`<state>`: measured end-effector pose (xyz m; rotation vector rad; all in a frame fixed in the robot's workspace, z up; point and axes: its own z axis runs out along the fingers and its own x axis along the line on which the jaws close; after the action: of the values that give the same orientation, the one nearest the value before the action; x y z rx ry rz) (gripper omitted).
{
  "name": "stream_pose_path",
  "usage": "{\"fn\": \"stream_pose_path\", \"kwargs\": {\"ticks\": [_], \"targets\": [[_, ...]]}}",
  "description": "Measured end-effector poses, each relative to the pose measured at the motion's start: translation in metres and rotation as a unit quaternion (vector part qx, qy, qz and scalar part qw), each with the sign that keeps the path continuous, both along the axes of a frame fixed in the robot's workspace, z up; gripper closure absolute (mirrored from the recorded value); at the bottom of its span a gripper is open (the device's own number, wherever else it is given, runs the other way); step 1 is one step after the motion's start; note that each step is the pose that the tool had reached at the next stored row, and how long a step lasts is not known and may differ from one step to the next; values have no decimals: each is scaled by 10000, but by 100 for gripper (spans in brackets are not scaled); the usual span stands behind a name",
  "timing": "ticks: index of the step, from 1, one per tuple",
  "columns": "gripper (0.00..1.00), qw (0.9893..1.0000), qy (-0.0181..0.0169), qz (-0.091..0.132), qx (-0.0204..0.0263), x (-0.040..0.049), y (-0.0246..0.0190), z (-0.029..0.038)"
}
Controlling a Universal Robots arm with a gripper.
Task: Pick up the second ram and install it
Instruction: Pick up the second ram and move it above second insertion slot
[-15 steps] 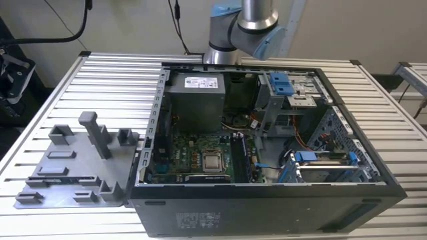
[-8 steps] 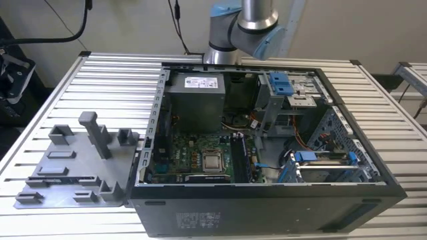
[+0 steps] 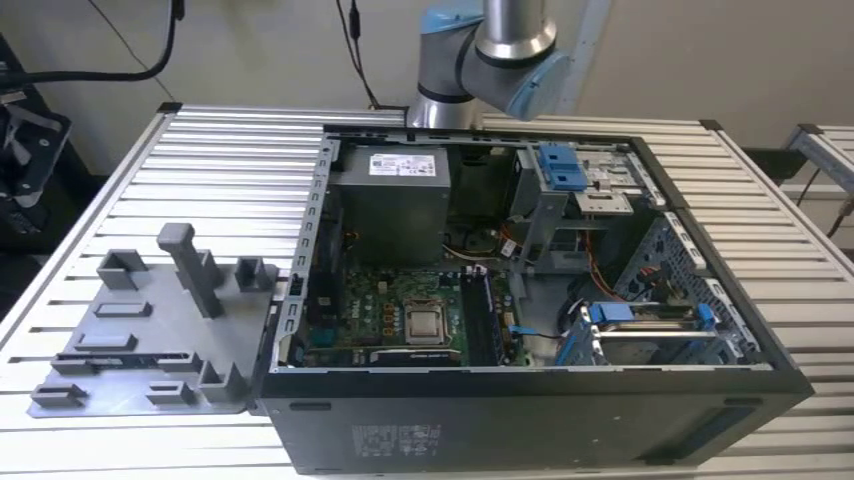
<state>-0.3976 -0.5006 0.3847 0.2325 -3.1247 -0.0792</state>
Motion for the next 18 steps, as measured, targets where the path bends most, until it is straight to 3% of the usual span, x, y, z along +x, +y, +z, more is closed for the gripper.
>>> {"fn": "stream_pose_path", "kwargs": {"ticks": [5,9,14,18], "targets": [[89,9990,0,455,0,0,0,1],[89,9967,0,814,0,0,0,0],[89,9919,0,1269,0,0,0,0],[89,9867,0,1628,0,0,0,0]]}}
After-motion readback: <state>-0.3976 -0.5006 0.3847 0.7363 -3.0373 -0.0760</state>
